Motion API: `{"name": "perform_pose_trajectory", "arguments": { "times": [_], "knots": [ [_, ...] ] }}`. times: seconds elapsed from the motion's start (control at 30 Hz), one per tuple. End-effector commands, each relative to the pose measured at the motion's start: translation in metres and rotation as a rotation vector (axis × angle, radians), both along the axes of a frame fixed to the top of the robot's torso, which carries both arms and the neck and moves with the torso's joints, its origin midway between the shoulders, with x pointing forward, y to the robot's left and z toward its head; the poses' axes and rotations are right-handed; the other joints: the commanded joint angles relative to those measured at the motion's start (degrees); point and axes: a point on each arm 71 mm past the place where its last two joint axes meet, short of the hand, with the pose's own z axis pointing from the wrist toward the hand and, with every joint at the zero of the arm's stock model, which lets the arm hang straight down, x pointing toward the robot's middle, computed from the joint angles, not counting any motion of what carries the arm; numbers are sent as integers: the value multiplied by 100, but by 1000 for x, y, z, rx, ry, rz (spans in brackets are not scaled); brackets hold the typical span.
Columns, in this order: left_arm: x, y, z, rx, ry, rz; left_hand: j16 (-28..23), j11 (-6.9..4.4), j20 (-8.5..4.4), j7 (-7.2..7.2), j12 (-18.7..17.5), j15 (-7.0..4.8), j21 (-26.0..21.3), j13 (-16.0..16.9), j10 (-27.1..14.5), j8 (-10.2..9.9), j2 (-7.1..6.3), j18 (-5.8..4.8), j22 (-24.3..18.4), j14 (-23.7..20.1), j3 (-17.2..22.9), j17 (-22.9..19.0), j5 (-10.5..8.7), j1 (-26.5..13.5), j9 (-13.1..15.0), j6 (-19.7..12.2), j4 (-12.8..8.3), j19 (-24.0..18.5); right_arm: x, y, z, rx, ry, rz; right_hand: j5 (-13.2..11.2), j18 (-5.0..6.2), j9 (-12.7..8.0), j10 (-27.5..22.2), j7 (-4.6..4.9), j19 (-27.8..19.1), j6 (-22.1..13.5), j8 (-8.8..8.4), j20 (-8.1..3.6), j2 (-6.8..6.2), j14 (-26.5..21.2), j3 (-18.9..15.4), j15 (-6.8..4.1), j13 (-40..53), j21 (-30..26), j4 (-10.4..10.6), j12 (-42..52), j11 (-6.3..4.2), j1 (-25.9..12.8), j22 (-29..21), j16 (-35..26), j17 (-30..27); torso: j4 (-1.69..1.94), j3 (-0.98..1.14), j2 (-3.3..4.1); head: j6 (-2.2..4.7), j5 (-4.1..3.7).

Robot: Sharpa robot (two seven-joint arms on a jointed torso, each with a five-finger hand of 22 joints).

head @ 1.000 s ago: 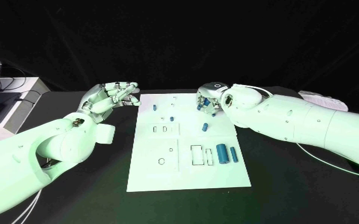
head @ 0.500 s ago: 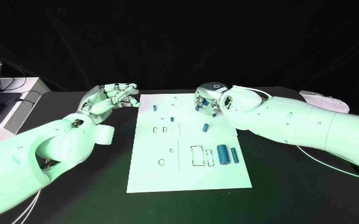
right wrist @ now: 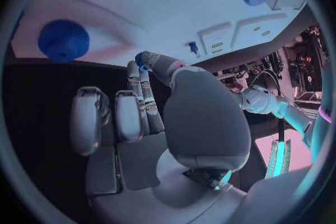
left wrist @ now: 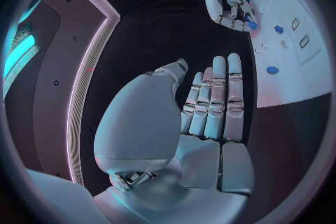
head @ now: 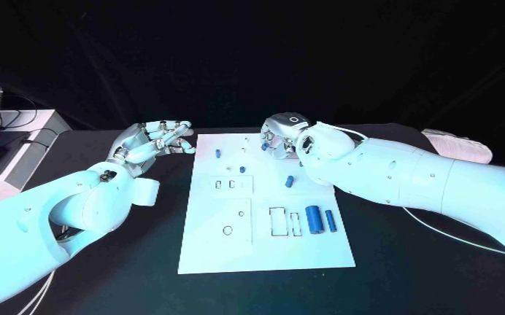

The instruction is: Assemble the parts on the task board

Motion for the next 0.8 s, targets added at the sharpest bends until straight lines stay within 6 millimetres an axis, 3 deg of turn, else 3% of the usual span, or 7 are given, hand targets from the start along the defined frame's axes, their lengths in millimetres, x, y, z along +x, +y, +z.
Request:
{"name": "perform_pose_trajectory", "arguments": {
  "times": [0.03,0.13,0.4,0.67,0.8],
  "knots": [
    [0,-2,1,2,-5,-16,24,7,3,31,-27,6,29,8,-44,-39,-22,53,10,-27,17,5,-14,-10,-7,-14,-19,-25,4,3,6,30,-65,-50,-32,-39,213,9,-6,18,14,15,-7,28,130,22,-36,6,29,5,-14,9,-10,2,24,5,11,-12,15,8,-2],
    [0,-2,1,4,-5,-18,35,9,3,32,-26,7,38,8,-49,-42,-21,53,16,-38,23,14,-14,-1,-8,-16,-29,-30,8,10,8,42,-85,-59,-32,-39,213,9,-6,18,14,15,-7,28,130,22,-36,6,29,5,-14,9,-10,2,24,5,26,-19,19,2,0],
    [0,-3,1,7,-7,-23,35,9,3,32,-26,7,38,8,-49,-42,-21,53,16,-38,23,14,-14,-1,-8,-16,-29,-30,14,22,11,53,-110,-69,-35,-43,217,6,-5,24,9,15,-6,24,132,25,-36,6,42,4,-18,10,-11,21,30,18,122,-80,58,10,-43],
    [-2,-5,2,8,-9,-30,35,9,3,32,-26,7,38,8,-49,-42,-21,53,16,-38,23,14,-14,-1,-8,-16,-29,-30,17,26,11,47,-120,-71,-38,-43,224,-3,-1,23,-3,13,-6,16,134,29,-34,5,44,1,-27,14,-15,24,37,26,187,-129,90,34,-95],
    [-2,-5,2,8,-9,-32,35,9,3,32,-26,7,38,8,-49,-42,-21,53,16,-38,23,14,-14,-1,-8,-16,-29,-30,18,28,11,41,-116,-69,-38,-43,224,-3,-1,23,-3,13,-6,16,134,29,-34,5,44,1,-27,14,-15,24,37,26,206,-144,103,26,-96]
  ]
}}
